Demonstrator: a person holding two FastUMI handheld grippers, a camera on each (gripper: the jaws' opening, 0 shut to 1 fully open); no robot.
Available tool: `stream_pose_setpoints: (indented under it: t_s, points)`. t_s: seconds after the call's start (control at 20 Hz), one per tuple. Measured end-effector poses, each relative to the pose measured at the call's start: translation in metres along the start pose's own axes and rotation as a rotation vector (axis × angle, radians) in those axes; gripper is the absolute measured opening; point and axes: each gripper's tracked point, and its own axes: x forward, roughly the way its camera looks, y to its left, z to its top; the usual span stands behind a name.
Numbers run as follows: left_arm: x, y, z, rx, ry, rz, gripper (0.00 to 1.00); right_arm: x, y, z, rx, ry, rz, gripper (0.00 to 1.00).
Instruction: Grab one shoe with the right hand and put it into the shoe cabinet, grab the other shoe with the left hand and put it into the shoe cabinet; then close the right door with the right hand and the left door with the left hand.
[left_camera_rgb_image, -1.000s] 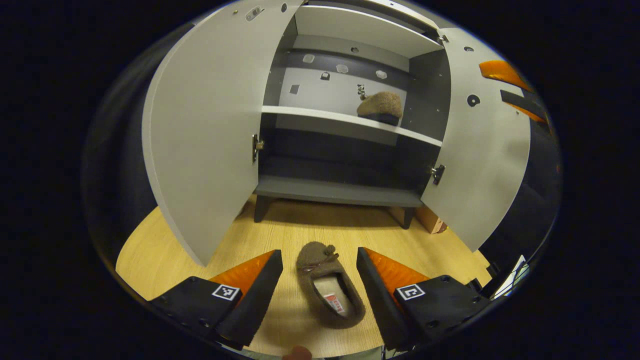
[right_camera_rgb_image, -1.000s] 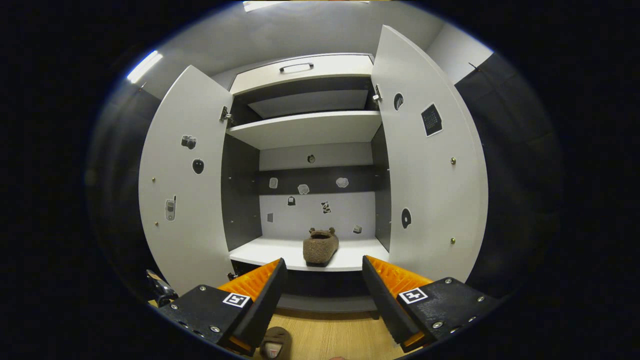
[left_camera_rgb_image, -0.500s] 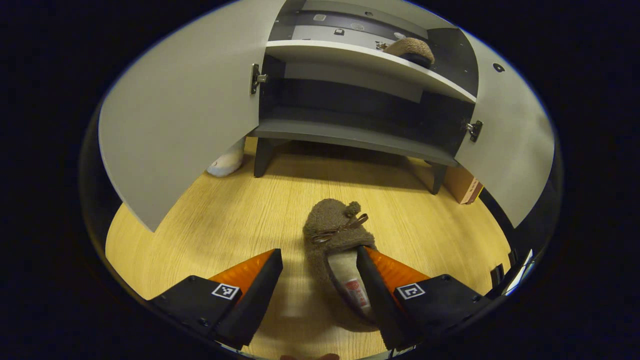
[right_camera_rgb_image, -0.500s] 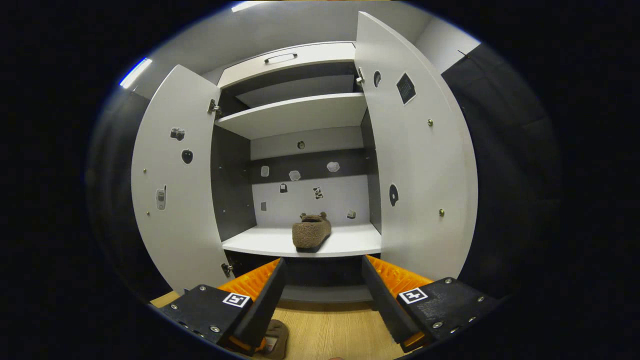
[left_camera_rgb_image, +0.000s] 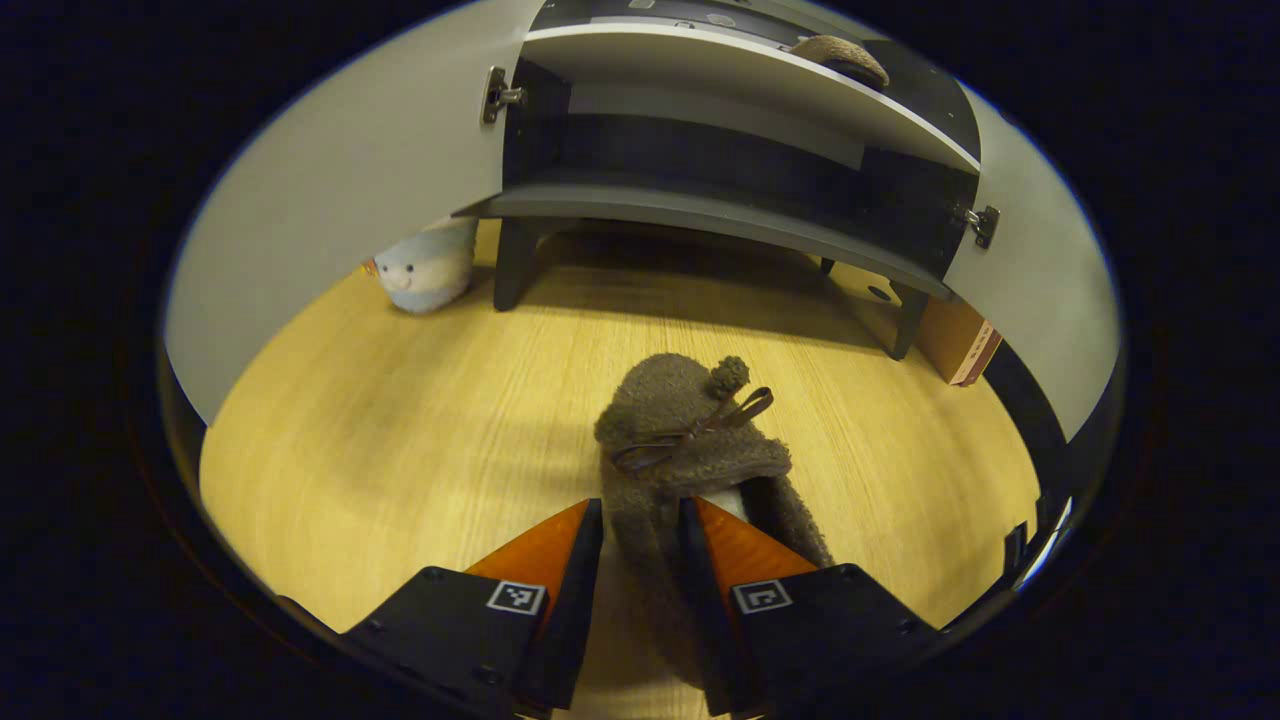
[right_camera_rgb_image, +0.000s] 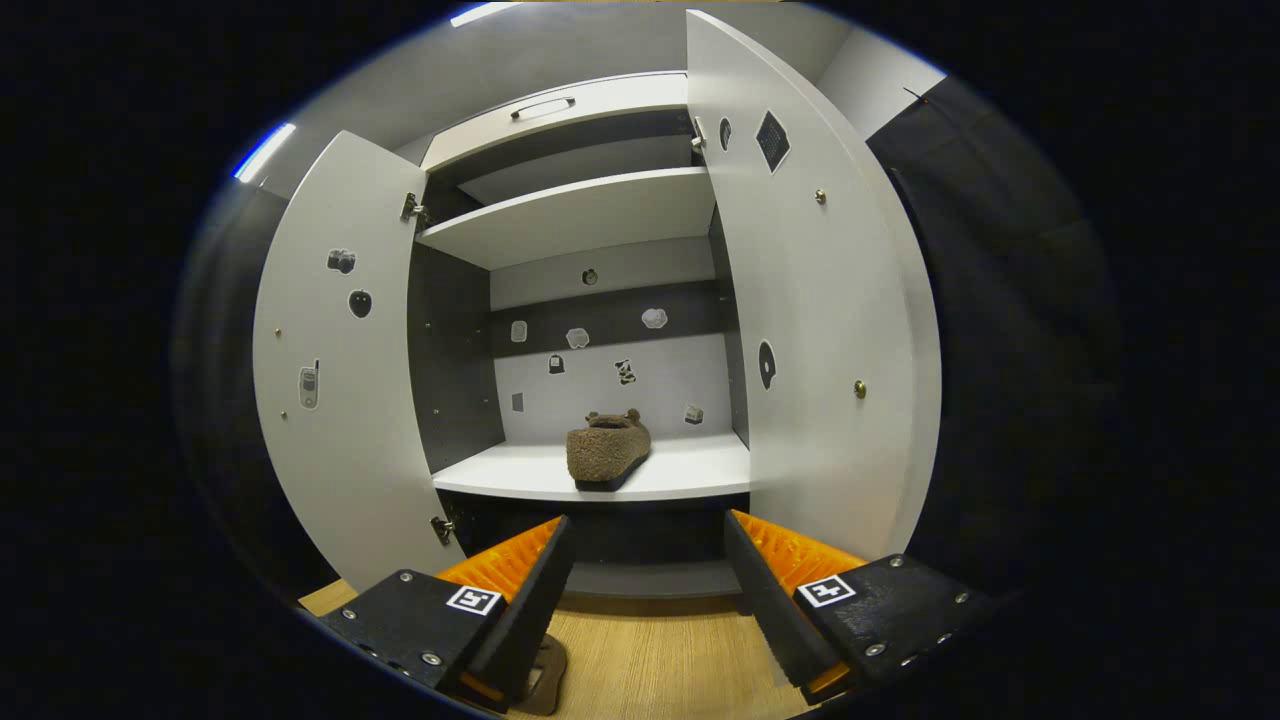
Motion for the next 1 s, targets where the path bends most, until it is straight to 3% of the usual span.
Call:
stream_pose_setpoints:
  t_s: [0.15,0.2,0.3,0.45,0.7,1.0]
  points:
    - [0.000,0.012,0.004,-0.018,0.009,0.043,0.35,-0.002,0.002,0.003,0.002,-0.004,0.022,0.92]
    - [0.000,0.012,0.007,-0.041,0.003,0.030,0.17,-0.002,0.004,0.004,0.003,-0.008,0.028,0.92]
    - [0.003,0.008,0.012,-0.062,0.008,-0.015,0.07,-0.006,0.007,0.006,0.004,-0.013,0.036,0.92]
    - [0.000,0.007,0.027,-0.059,0.012,-0.030,0.07,-0.007,0.010,0.007,-0.002,-0.011,0.043,0.92]
    - [-0.044,-0.005,0.076,-0.003,-0.097,-0.049,0.07,-0.012,0.015,0.014,-0.010,-0.017,0.043,0.92]
    - [-0.110,-0.022,0.178,0.035,-0.263,-0.083,0.07,-0.026,0.018,0.035,0.003,-0.056,0.052,0.92]
